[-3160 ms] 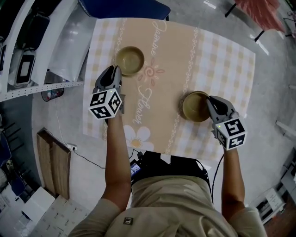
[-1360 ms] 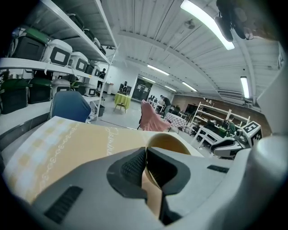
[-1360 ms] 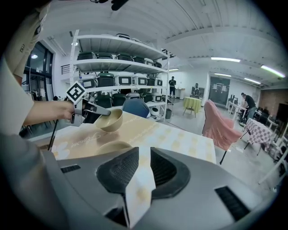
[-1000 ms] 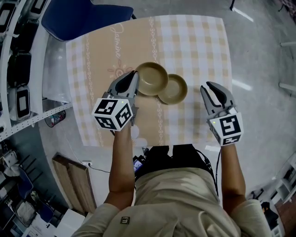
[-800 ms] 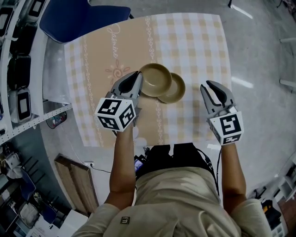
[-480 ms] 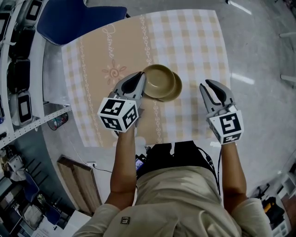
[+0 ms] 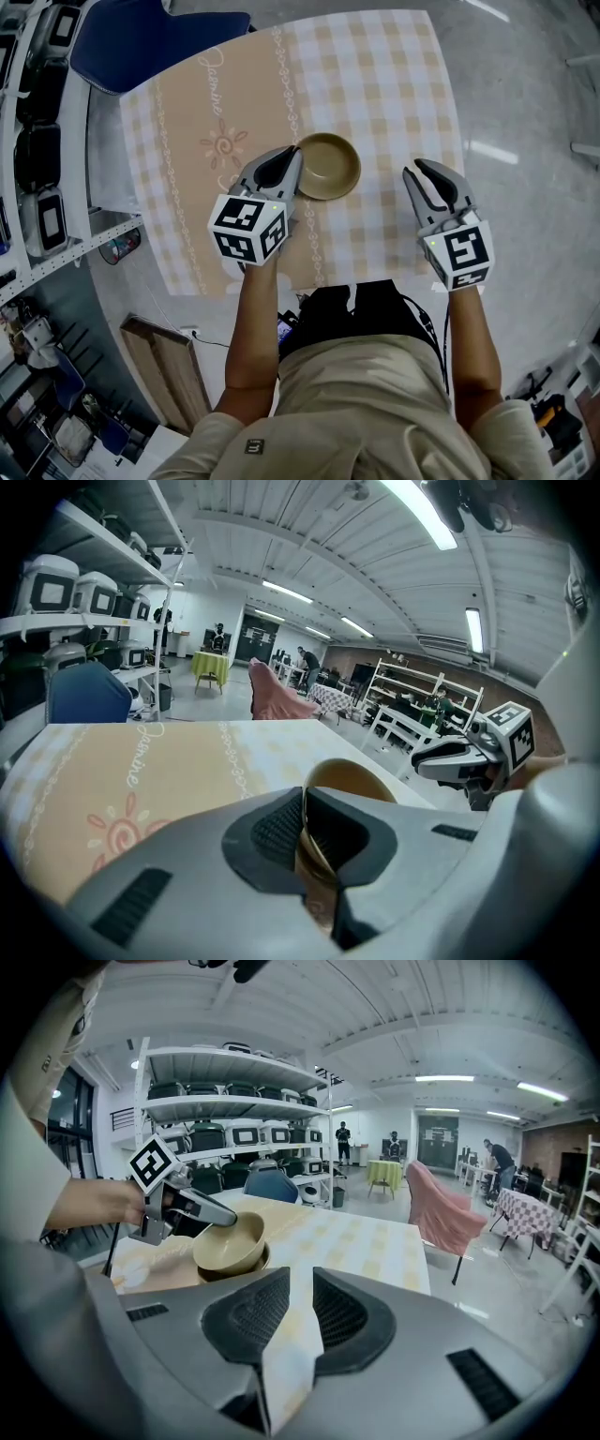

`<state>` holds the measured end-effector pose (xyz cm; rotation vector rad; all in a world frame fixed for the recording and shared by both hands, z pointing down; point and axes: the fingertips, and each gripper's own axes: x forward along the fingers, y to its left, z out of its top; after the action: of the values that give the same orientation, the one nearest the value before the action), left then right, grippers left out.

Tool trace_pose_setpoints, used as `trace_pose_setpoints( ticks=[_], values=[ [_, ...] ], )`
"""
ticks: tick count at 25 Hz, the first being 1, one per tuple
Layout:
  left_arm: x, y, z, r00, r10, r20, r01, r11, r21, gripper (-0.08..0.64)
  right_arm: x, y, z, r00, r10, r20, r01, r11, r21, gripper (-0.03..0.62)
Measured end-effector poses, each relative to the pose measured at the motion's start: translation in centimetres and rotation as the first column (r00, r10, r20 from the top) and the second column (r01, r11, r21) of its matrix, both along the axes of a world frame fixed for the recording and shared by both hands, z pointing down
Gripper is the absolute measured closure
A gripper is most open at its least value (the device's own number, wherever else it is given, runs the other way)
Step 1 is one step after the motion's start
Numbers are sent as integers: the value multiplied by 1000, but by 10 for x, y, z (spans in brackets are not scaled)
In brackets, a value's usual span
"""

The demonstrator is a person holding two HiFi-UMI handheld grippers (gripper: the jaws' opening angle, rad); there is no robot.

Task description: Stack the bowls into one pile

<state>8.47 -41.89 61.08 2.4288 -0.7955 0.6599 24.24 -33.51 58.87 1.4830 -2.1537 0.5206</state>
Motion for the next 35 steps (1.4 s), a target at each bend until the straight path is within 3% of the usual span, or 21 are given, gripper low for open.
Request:
trace_pose_setpoints(
  ticks=[9, 20, 31, 35],
  values=[
    [8, 8, 17, 997, 29, 77, -30, 999, 12, 542, 7, 6, 6, 1000, 2, 13, -2, 1000, -5, 515],
    [15, 6, 21, 983, 50, 179, -72, 990, 118, 505, 11, 11, 8, 1000, 4, 27, -4, 1000, -7, 515],
    [-1, 13, -27, 984, 34, 175, -70, 976, 207, 492, 0, 20, -31, 1000, 1, 17, -2, 999, 48, 515],
    [-20, 20, -69, 989, 16, 146, -57, 958, 282, 492, -15, 26, -63, 1000, -15, 23, 13, 996, 86, 537]
  ],
)
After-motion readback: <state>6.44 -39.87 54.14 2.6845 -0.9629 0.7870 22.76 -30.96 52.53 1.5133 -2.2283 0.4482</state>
